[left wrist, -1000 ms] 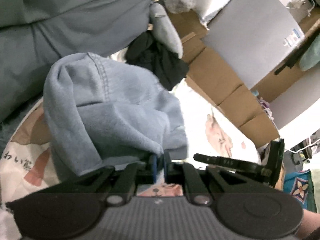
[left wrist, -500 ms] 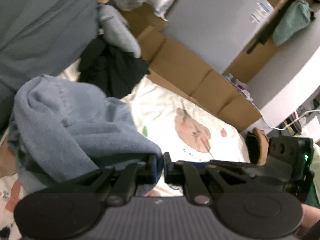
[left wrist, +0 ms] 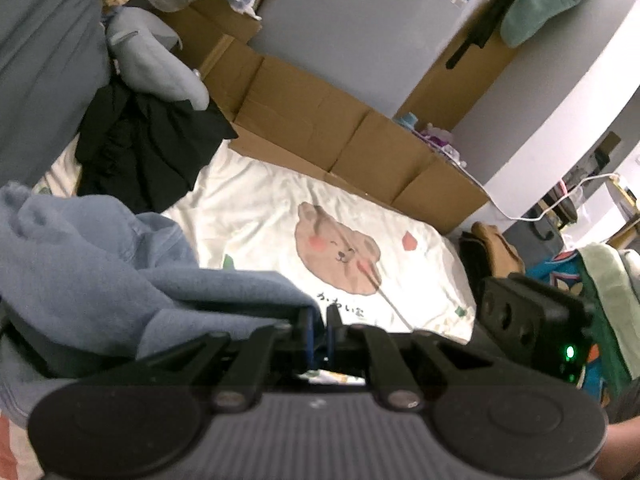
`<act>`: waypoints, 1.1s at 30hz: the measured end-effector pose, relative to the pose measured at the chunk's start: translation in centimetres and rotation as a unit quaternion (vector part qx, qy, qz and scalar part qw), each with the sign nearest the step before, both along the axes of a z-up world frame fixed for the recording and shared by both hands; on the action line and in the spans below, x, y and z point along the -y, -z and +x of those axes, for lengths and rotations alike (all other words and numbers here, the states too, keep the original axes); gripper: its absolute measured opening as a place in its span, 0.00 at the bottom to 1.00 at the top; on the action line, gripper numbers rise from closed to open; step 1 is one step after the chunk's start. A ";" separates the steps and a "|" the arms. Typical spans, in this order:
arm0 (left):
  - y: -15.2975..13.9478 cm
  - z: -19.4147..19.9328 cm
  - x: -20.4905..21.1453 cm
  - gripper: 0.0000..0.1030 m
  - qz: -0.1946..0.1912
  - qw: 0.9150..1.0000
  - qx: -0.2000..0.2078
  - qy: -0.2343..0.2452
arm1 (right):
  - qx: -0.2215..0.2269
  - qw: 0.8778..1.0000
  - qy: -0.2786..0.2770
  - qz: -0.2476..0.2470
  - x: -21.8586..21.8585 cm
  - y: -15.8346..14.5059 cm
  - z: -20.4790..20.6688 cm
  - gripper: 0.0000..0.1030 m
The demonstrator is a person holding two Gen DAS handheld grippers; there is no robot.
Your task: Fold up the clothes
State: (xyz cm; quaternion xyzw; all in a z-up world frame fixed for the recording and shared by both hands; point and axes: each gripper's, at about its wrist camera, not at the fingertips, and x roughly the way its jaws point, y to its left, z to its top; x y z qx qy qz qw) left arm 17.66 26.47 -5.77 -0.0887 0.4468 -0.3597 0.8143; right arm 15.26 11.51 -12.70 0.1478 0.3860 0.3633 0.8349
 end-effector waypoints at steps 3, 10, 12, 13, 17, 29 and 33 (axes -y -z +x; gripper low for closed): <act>-0.4 -0.2 0.4 0.06 0.006 1.000 -0.007 0.007 | -0.013 1.000 0.018 0.001 1.0 0.5 0.2 0.10; -3.2 -1.5 -2.3 0.55 0.038 0.998 0.034 -0.039 | -0.047 0.994 0.094 -0.024 5.4 1.3 0.4 0.08; -3.5 -1.9 -3.8 0.56 0.050 0.996 0.036 -0.061 | -0.048 0.992 0.108 -0.031 7.0 1.1 0.1 0.08; -3.5 -2.1 -4.7 0.56 0.057 0.995 0.034 -0.075 | -0.049 0.992 0.115 -0.032 7.7 0.9 0.0 0.08; -3.0 -2.7 -7.9 0.57 0.090 0.987 0.028 -0.130 | -0.053 0.987 0.146 -0.038 11.1 0.3 -0.6 0.07; 3.8 -2.3 -10.8 0.65 0.160 0.968 -0.026 -0.193 | -0.075 0.966 0.235 -0.078 20.1 0.4 -1.8 0.07; 6.6 -1.4 -10.4 0.65 0.175 0.965 -0.042 -0.189 | -0.090 0.954 0.269 -0.096 23.2 1.3 -1.1 0.07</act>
